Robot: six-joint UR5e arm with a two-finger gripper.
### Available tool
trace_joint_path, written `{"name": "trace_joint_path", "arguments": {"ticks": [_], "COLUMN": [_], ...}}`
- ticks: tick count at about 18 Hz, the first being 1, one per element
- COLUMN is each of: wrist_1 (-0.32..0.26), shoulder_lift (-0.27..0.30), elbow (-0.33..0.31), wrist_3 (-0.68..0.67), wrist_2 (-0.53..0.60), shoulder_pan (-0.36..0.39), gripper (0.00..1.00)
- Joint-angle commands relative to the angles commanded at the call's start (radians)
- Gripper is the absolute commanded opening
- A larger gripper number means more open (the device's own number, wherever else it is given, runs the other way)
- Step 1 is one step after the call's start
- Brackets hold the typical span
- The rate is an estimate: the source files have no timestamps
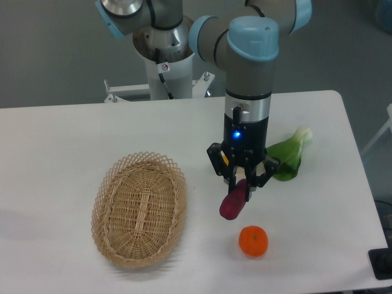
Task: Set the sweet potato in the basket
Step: 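Hold the purple sweet potato in the gripper above the table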
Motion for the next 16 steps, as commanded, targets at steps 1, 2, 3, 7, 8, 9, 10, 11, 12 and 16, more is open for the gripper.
{"name": "trace_joint_path", "arguments": {"ticks": [1,2,3,7,8,9,10,11,12,16], "wrist_1": [0.000,0.000,-0.003,-0.003,-0.003,-0.003,-0.003,-0.005,-0.003,-0.003], "shoulder_lift": [0.000,0.000,0.000,-0.002,-0.002,0.000,-0.002,-0.002,-0.003,-0.018], "elbow": [0.002,0.003,0.005,-0.009,-0.012,-0.012,-0.012,-0.011,-0.012,-0.017], "wrist_3": [-0.002,0.000,0.002,-0.009,-0.011,-0.012,-0.014,-0.030,-0.060,-0.118], "wrist_2": [0.000,0.000,0.002,0.051,0.052,0.055,0.066,0.081,0.095,0.167], "shoulder_pan": [0.000,0.000,0.000,-0.005,-0.006,-0.011,-0.017,-0.023,-0.028,-0.098], "gripper": [0.23,0.23,0.23,0.23,0.23,0.23,0.23,0.23,0.23,0.23]}}
